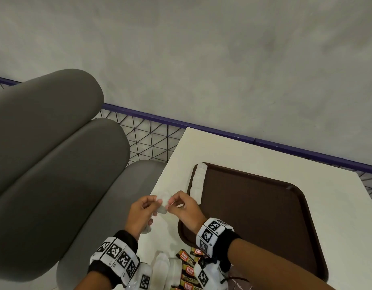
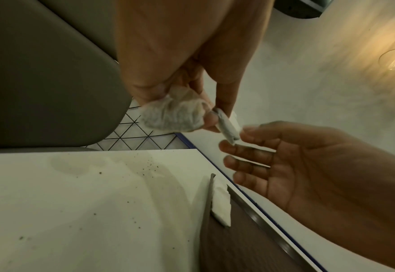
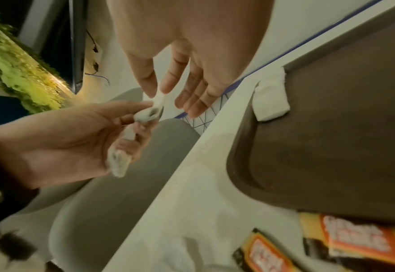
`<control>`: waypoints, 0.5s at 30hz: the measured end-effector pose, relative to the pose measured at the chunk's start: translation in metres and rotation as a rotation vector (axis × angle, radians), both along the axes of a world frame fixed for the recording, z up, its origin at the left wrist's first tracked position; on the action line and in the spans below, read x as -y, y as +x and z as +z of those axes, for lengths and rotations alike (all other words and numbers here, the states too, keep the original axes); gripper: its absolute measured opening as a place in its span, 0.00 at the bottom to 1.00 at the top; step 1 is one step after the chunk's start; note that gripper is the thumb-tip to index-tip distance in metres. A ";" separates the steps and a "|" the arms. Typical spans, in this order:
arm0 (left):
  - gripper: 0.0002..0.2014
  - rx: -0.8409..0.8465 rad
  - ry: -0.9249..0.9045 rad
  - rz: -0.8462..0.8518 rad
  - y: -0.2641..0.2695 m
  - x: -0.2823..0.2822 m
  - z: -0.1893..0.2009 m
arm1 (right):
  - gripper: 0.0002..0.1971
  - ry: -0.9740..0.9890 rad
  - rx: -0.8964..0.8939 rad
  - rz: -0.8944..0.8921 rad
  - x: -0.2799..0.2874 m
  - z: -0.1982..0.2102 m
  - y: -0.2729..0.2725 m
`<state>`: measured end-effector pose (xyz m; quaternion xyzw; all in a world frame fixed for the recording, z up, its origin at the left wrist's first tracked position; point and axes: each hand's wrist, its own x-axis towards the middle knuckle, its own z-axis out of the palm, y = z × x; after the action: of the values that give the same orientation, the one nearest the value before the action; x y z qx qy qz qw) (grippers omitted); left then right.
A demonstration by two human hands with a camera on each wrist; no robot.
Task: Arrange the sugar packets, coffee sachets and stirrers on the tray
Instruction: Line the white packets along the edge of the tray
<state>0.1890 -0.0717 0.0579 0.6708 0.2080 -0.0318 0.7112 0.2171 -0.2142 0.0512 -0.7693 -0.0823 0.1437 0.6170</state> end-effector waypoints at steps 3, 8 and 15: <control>0.05 0.006 -0.009 -0.010 -0.003 0.002 0.006 | 0.10 0.040 0.011 -0.005 -0.007 0.002 -0.007; 0.04 -0.015 0.004 -0.040 -0.008 0.005 0.007 | 0.16 0.082 0.002 -0.092 -0.006 0.002 -0.009; 0.04 -0.022 0.008 -0.063 -0.007 0.011 0.003 | 0.15 0.073 -0.061 -0.058 0.010 -0.001 -0.017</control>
<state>0.1821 -0.0825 0.0604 0.6794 0.1945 -0.0608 0.7049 0.2002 -0.2246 0.0500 -0.7435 -0.0466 0.1460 0.6509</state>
